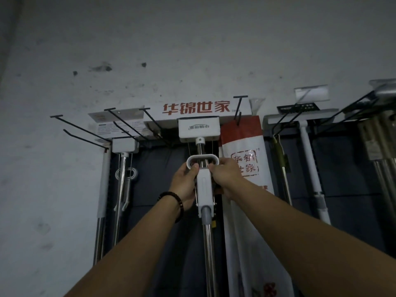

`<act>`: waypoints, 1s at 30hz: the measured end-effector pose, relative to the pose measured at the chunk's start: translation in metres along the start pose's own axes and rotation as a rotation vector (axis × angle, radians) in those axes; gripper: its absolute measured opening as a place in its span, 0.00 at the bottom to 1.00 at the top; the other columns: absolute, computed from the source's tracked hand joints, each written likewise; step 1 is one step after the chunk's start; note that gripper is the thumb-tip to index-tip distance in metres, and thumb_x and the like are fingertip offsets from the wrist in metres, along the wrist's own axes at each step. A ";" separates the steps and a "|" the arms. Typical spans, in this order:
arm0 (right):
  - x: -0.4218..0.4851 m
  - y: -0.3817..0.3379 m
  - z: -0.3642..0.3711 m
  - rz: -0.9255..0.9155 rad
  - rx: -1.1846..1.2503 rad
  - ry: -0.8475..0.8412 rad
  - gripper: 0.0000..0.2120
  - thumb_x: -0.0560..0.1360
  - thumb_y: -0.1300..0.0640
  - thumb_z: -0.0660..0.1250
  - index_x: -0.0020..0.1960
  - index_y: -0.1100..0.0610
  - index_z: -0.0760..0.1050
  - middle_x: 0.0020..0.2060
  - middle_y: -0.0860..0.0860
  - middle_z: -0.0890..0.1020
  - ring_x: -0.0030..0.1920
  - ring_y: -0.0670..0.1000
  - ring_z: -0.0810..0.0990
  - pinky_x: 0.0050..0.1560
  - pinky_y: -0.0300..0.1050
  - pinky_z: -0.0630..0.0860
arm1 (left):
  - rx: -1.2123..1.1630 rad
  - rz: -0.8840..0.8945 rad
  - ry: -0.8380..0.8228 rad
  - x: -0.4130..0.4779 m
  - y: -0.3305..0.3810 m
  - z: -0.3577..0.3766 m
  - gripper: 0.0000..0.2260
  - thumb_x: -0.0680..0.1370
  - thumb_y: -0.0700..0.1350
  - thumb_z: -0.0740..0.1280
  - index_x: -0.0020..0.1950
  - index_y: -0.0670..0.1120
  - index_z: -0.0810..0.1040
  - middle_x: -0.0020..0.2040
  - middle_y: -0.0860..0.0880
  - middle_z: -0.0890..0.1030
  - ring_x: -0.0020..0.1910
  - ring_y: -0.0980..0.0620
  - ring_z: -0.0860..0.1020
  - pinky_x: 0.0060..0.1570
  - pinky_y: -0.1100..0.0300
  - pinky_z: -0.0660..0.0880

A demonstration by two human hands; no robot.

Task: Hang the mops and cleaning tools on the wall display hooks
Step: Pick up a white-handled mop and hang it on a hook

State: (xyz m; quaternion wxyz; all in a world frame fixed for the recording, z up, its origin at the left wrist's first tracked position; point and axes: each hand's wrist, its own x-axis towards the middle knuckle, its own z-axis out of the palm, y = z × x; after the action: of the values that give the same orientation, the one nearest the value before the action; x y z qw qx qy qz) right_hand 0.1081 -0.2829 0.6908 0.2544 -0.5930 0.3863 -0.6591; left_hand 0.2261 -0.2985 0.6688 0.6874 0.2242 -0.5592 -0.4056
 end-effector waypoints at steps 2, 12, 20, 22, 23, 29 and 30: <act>0.007 0.003 0.001 -0.008 -0.018 0.042 0.07 0.82 0.62 0.67 0.47 0.52 0.79 0.46 0.59 0.87 0.46 0.60 0.88 0.50 0.64 0.86 | -0.003 -0.007 0.001 0.006 -0.003 0.002 0.12 0.85 0.45 0.62 0.67 0.43 0.77 0.57 0.37 0.85 0.51 0.42 0.85 0.44 0.51 0.83; 0.031 0.017 0.003 -0.116 -0.294 0.139 0.13 0.82 0.65 0.67 0.64 0.56 0.80 0.58 0.54 0.83 0.53 0.53 0.81 0.53 0.45 0.78 | 0.033 0.012 -0.018 0.029 -0.030 0.009 0.12 0.86 0.45 0.61 0.67 0.45 0.77 0.56 0.37 0.85 0.53 0.38 0.85 0.47 0.47 0.84; 0.029 0.025 0.007 -0.133 -0.616 0.045 0.38 0.80 0.64 0.68 0.86 0.54 0.55 0.71 0.60 0.76 0.70 0.61 0.77 0.70 0.52 0.76 | 0.225 0.047 0.071 0.037 -0.044 0.009 0.11 0.85 0.48 0.63 0.63 0.47 0.80 0.52 0.40 0.87 0.53 0.38 0.85 0.55 0.40 0.82; 0.023 0.024 0.009 -0.127 -0.654 0.039 0.42 0.82 0.61 0.67 0.87 0.52 0.46 0.74 0.61 0.73 0.72 0.62 0.75 0.72 0.54 0.75 | 0.342 0.068 0.070 0.036 -0.041 0.007 0.10 0.85 0.48 0.63 0.61 0.46 0.81 0.51 0.43 0.86 0.50 0.43 0.85 0.51 0.49 0.83; 0.019 0.024 0.012 -0.126 -0.651 0.041 0.42 0.83 0.58 0.66 0.87 0.51 0.42 0.74 0.62 0.73 0.72 0.61 0.75 0.71 0.54 0.74 | 0.394 0.064 0.069 0.036 -0.040 0.004 0.10 0.85 0.48 0.64 0.59 0.45 0.82 0.49 0.44 0.86 0.47 0.46 0.85 0.46 0.53 0.82; -0.018 0.036 0.034 -0.131 -0.508 0.120 0.37 0.84 0.55 0.64 0.86 0.54 0.47 0.75 0.59 0.70 0.69 0.56 0.77 0.66 0.47 0.75 | 0.496 -0.015 0.020 0.029 -0.044 -0.013 0.03 0.80 0.33 0.67 0.51 0.36 0.80 0.39 0.45 0.82 0.37 0.50 0.80 0.39 0.60 0.76; -0.029 0.038 0.033 -0.151 -0.491 0.091 0.34 0.84 0.58 0.63 0.85 0.56 0.52 0.75 0.58 0.70 0.70 0.56 0.76 0.65 0.44 0.73 | 0.509 -0.018 0.014 0.024 -0.045 -0.017 0.03 0.80 0.32 0.66 0.53 0.35 0.78 0.40 0.44 0.81 0.38 0.50 0.79 0.41 0.59 0.76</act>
State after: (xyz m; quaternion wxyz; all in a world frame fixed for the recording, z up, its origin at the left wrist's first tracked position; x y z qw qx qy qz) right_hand 0.1408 -0.2881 0.6428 0.0354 -0.6337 0.5005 -0.5888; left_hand 0.2291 -0.3465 0.6440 0.6090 0.3979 -0.6364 -0.2565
